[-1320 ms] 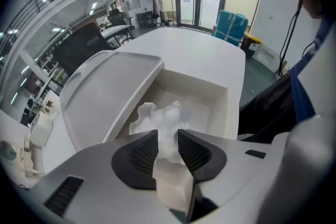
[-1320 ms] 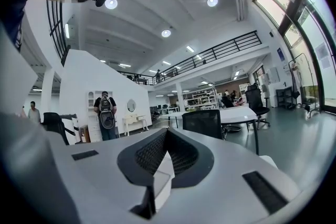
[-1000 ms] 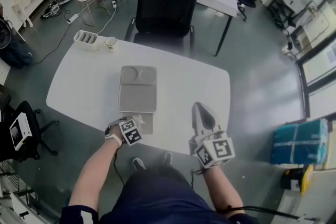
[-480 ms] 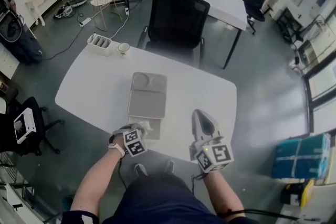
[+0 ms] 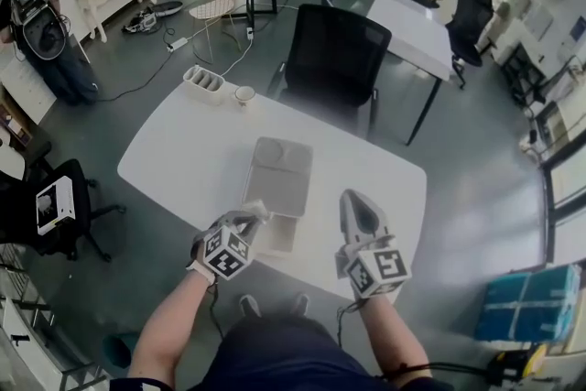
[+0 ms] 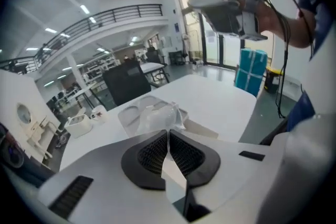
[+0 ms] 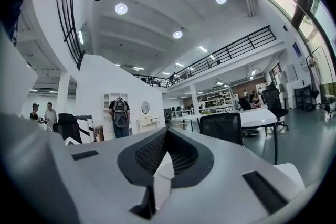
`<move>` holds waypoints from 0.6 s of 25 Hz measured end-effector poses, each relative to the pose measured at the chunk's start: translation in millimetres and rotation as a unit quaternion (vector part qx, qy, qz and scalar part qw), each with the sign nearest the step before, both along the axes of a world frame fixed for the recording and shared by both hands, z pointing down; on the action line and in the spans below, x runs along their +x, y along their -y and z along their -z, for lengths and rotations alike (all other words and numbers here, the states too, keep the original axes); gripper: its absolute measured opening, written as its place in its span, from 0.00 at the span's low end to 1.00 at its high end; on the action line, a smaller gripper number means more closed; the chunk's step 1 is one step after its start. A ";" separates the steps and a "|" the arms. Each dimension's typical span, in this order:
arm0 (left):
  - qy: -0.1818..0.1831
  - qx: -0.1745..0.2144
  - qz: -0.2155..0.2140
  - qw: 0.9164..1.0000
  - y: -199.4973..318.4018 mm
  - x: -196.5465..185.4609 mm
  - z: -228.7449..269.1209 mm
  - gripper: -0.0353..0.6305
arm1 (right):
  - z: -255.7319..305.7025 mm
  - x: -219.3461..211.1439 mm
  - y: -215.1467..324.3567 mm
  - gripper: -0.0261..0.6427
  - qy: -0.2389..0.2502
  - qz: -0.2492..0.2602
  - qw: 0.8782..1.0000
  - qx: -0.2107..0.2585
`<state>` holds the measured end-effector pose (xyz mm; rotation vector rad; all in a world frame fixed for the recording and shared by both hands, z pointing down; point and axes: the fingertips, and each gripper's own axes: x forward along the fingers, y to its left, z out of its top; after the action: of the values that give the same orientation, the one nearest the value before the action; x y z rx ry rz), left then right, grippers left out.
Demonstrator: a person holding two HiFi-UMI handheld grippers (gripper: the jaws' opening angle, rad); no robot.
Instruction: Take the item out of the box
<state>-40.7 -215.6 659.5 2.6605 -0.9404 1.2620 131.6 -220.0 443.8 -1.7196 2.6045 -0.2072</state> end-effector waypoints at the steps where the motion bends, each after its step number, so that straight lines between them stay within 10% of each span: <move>1: -0.019 0.010 0.022 1.000 5.1 -7.4 13.7 0.11 | 2.7 -1.9 3.1 0.05 -0.001 0.003 1.000 0.003; 6: -0.129 0.050 0.132 0.982 26.0 -49.8 81.1 0.11 | 13.4 -10.6 17.5 0.05 -0.004 0.010 1.000 0.011; 15: -0.274 0.168 0.229 0.919 27.9 -97.9 224.2 0.11 | 43.6 -33.2 32.9 0.05 0.000 0.030 0.999 0.029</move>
<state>-138.7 -243.4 435.3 2.5406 -1.6340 0.2497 98.4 -252.9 400.2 -1.6248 2.6371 -0.1311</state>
